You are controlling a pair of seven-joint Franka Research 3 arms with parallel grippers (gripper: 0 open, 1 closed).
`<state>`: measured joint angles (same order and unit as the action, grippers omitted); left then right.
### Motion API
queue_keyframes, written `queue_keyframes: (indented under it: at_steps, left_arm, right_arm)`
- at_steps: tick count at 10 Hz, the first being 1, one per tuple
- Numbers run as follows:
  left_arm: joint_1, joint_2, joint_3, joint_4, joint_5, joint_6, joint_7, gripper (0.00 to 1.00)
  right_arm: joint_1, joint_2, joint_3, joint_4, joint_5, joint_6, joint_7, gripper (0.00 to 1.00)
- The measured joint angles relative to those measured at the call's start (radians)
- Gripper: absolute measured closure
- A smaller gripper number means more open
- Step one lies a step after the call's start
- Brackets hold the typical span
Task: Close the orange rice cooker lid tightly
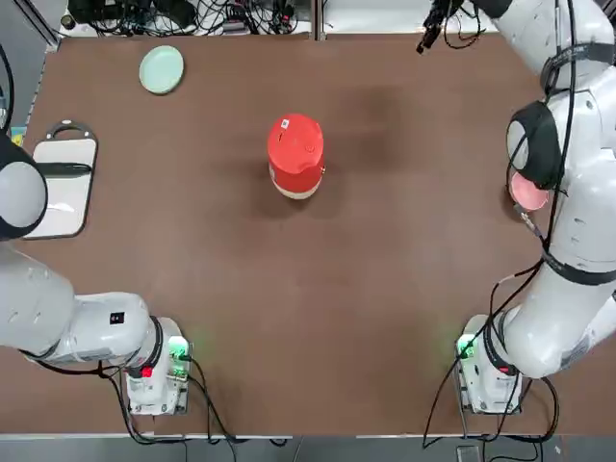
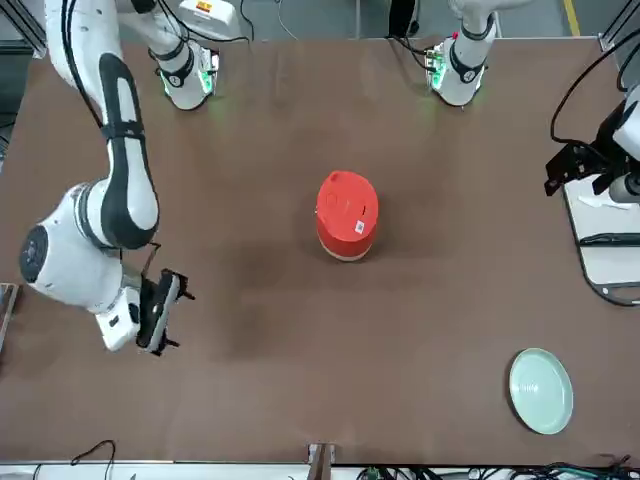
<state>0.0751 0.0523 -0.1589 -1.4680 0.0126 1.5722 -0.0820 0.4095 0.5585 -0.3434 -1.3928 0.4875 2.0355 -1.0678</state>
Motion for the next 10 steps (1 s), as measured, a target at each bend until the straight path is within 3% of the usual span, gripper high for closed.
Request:
queue_keyframes:
  at_steps: [2, 4, 10]
  left_arm:
    - [0.0, 0.0, -0.001, 0.0, 0.0, 0.0, 0.0, 0.0]
    - [0.0, 0.0, -0.004, 0.0, 0.0, 0.0, 0.0, 0.0]
    - [-0.004, -0.036, -0.013, 0.004, 0.0, -0.002, 0.0, 0.0]
  right_arm:
    - [0.005, -0.035, 0.001, 0.003, -0.08, -0.026, 0.354, 0.0]
    - [0.014, -0.054, 0.006, 0.003, -0.154, -0.062, 0.57, 0.0]
    - [0.023, -0.077, 0.009, 0.004, -0.162, -0.064, 0.611, 0.0]
